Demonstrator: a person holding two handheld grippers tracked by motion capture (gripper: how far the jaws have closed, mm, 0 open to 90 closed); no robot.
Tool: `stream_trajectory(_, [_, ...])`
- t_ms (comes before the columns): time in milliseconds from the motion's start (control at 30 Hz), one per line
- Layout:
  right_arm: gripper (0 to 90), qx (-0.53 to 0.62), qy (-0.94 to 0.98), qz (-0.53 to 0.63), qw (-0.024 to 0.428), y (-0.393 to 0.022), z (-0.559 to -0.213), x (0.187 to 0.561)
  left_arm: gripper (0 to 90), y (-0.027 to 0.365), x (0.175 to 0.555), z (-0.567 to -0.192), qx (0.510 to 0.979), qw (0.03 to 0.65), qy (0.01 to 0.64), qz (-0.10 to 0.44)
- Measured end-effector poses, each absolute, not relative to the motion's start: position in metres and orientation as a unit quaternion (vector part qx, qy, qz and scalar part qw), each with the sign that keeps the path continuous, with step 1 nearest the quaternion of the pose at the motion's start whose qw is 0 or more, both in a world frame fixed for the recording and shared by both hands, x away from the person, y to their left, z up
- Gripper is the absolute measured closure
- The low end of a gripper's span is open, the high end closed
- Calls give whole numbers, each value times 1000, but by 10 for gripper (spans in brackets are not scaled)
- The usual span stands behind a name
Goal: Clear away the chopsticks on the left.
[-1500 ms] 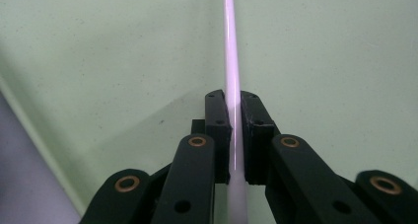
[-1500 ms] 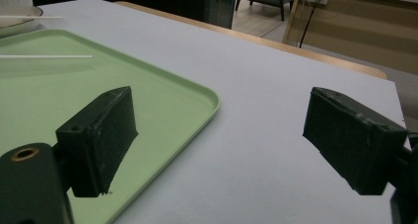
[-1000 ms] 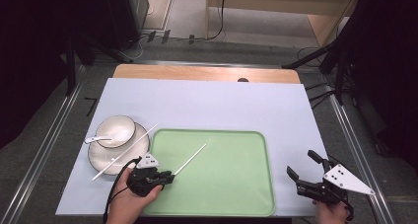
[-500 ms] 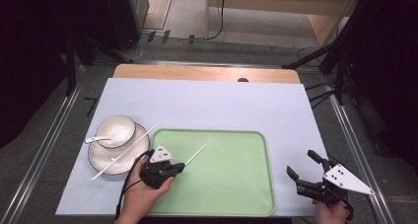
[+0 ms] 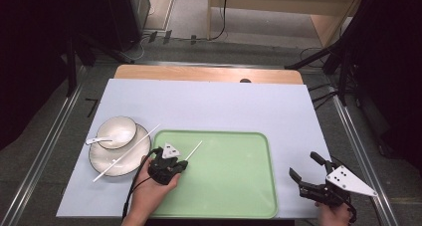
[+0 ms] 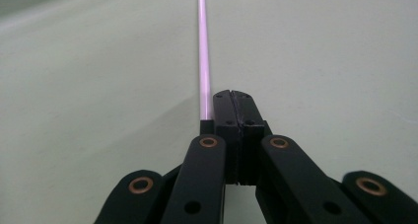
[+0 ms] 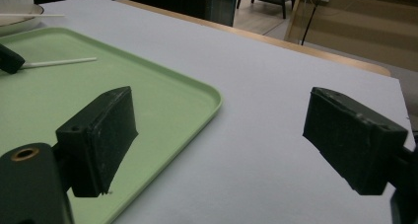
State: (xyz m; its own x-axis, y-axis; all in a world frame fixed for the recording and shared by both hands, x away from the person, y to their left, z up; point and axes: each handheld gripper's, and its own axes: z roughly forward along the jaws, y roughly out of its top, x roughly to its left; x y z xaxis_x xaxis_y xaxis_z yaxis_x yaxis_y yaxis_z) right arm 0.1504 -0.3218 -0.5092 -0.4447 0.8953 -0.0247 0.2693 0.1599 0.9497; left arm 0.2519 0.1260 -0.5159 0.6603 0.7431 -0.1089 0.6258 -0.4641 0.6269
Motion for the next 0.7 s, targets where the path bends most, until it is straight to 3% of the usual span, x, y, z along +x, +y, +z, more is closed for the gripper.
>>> stream_trajectory(700, [128,419,692,494,317,-322,-509,150,900,173,254,-512,821,308,465,121])
